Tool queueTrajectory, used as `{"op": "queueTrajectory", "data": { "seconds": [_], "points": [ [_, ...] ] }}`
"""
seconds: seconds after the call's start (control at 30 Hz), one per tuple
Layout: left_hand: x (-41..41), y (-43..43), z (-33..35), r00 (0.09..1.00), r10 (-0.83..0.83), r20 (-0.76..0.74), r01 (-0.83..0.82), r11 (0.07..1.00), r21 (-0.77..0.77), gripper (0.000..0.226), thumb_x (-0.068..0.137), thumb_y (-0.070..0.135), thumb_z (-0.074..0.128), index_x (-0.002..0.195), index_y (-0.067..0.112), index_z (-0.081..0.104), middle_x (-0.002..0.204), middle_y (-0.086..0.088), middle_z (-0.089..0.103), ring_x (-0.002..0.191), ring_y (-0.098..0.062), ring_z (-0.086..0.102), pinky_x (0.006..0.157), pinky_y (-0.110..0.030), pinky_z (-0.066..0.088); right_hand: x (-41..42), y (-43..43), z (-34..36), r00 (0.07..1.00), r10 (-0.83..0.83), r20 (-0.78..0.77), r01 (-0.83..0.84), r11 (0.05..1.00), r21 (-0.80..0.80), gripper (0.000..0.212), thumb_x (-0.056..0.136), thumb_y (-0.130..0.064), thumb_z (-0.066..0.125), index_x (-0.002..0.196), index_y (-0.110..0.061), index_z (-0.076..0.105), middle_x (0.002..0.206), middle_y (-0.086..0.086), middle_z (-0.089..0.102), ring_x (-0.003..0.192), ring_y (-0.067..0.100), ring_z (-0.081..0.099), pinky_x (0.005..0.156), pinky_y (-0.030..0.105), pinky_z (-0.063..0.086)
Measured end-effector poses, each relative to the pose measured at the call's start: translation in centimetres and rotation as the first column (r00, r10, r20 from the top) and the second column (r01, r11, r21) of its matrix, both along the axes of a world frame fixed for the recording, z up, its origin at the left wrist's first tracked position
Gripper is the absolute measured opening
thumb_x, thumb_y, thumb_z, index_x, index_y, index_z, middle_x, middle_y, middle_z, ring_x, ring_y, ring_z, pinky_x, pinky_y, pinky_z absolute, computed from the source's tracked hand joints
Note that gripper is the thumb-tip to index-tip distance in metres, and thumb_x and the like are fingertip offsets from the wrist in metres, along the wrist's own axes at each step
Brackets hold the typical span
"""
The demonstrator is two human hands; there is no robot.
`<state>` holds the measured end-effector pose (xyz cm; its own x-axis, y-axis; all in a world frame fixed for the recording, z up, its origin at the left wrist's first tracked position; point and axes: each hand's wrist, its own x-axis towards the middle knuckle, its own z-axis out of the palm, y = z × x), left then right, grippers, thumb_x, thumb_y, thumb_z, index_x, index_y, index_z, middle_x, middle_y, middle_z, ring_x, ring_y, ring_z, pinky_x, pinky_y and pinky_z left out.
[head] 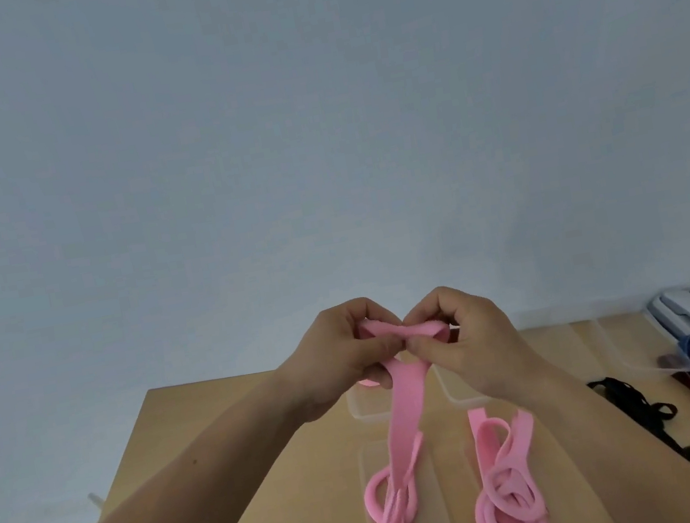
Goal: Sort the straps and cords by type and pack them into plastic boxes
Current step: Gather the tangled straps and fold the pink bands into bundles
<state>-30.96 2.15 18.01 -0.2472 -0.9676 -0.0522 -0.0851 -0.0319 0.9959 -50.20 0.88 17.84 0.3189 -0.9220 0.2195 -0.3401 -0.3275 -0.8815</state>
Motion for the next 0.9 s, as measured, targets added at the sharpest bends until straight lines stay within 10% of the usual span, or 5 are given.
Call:
{"op": "queueTrajectory", "data": {
  "seconds": [0.23, 0.6, 0.9],
  "points": [
    [-0.5, 0.7, 0.0, 0.987, 0.100, 0.125, -0.074, 0.977, -0.198, 0.009, 0.087, 0.001, 0.065, 0.089, 0.009, 0.067, 0.079, -0.010, 0.073, 0.071, -0.031, 0.072, 0.066, -0.040, 0.060, -0.7, 0.3, 0.1, 0.992, 0.049, 0.119, -0.062, 0.992, 0.113, 0.008, 0.090, -0.013, 0.069, 0.083, -0.010, 0.066, 0.066, 0.008, 0.069, 0.058, 0.019, 0.065, 0.052, 0.028, 0.048],
    [0.0, 1.1, 1.3, 0.990, -0.069, -0.124, 0.094, 0.974, 0.205, 0.014, 0.095, 0.014, 0.060, 0.098, 0.001, 0.065, 0.092, -0.018, 0.072, 0.077, -0.025, 0.068, 0.067, -0.028, 0.055, -0.3, 1.0, -1.2, 1.000, 0.017, 0.016, -0.012, 0.969, -0.249, 0.023, 0.086, -0.009, 0.074, 0.085, -0.031, 0.069, 0.078, -0.009, 0.069, 0.071, 0.015, 0.068, 0.064, 0.030, 0.057],
    [-0.4, 1.1, 0.4, 0.998, 0.051, 0.047, -0.046, 0.994, -0.099, 0.020, 0.081, 0.012, 0.076, 0.100, 0.013, 0.069, 0.089, -0.010, 0.073, 0.075, -0.020, 0.069, 0.070, -0.027, 0.055, -0.7, 0.6, -0.5, 0.960, 0.069, 0.272, -0.106, 0.987, 0.124, 0.020, 0.086, -0.024, 0.073, 0.101, -0.013, 0.065, 0.076, 0.006, 0.071, 0.063, 0.029, 0.068, 0.063, 0.033, 0.059]
  ]
}}
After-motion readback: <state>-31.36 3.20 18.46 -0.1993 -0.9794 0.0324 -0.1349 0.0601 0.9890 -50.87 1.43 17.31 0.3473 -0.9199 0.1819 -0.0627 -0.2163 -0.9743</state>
